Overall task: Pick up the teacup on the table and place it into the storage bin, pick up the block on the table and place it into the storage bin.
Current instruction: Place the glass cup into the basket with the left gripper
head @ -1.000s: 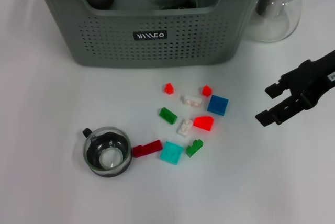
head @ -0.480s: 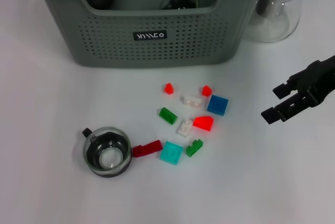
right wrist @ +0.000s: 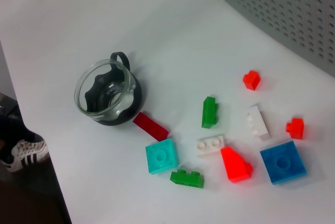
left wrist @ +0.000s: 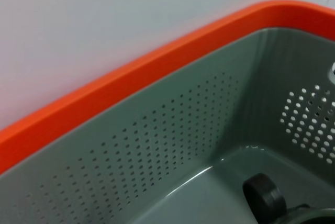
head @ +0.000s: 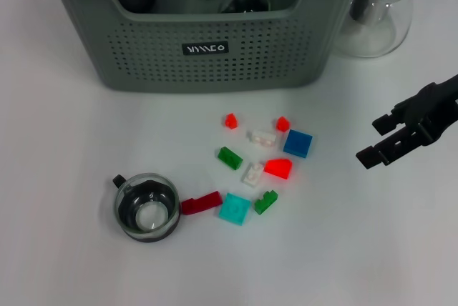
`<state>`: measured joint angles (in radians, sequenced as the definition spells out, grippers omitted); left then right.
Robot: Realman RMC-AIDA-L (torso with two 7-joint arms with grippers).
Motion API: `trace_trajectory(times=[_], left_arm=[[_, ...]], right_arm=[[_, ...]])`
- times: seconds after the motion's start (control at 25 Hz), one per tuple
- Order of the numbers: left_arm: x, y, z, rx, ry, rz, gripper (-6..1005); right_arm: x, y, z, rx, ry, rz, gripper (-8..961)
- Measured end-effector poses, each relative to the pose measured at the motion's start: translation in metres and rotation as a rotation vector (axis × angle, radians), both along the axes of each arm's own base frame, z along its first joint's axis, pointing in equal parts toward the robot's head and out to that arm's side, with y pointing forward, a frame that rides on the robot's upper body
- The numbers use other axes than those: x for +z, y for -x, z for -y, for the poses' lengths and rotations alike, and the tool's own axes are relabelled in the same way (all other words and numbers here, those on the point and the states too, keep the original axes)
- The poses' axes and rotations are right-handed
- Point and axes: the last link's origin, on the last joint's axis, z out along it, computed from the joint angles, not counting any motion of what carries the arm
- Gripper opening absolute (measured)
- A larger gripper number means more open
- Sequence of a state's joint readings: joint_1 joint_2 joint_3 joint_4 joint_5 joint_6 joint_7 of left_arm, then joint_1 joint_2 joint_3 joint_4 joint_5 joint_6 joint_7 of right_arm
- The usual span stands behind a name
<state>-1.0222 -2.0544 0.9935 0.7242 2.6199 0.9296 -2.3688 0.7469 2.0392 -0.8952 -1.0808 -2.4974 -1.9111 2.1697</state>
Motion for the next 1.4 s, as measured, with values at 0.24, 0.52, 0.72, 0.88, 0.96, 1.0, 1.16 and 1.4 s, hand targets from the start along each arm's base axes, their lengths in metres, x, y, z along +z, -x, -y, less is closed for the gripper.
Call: trace_trajectory(times=[0.24, 0.52, 0.72, 0.88, 0.96, 1.0, 1.16, 1.4], left_arm=[[-0.008, 0.003, 0.001, 0.0, -0.011, -0.014, 55], [-0.017, 0.0, 0.003, -0.014, -0.006, -0.022, 55], [-0.024, -0.003, 0.005, -0.023, 0.008, -0.04, 55], [-0.028, -0.004, 0.006, -0.027, 0.013, -0.048, 56], [-0.029, -0.006, 0.006, -0.03, 0.012, -0.047, 56], [-0.029, -0.006, 0.006, -0.031, 0.011, -0.047, 56], [-0.029, -0.007, 0.006, -0.034, 0.011, -0.049, 56], [-0.03, -0.007, 0.006, -0.037, 0.013, -0.051, 65]], right_arm=[[-0.001, 0.0, 0.0, 0.001, 0.0, 0.001, 945], [-0.001, 0.0, -0.001, 0.004, -0.002, 0.002, 944], [-0.001, -0.001, -0.001, 0.003, -0.008, 0.003, 944], [-0.001, -0.001, -0.001, 0.007, -0.01, 0.004, 944], [-0.001, -0.001, -0.002, 0.01, -0.012, 0.004, 945], [0.0, -0.002, -0.002, 0.012, -0.012, 0.004, 945], [0.0, -0.002, -0.002, 0.015, -0.013, 0.005, 945], [0.0, -0.001, -0.003, 0.017, -0.014, 0.005, 945]])
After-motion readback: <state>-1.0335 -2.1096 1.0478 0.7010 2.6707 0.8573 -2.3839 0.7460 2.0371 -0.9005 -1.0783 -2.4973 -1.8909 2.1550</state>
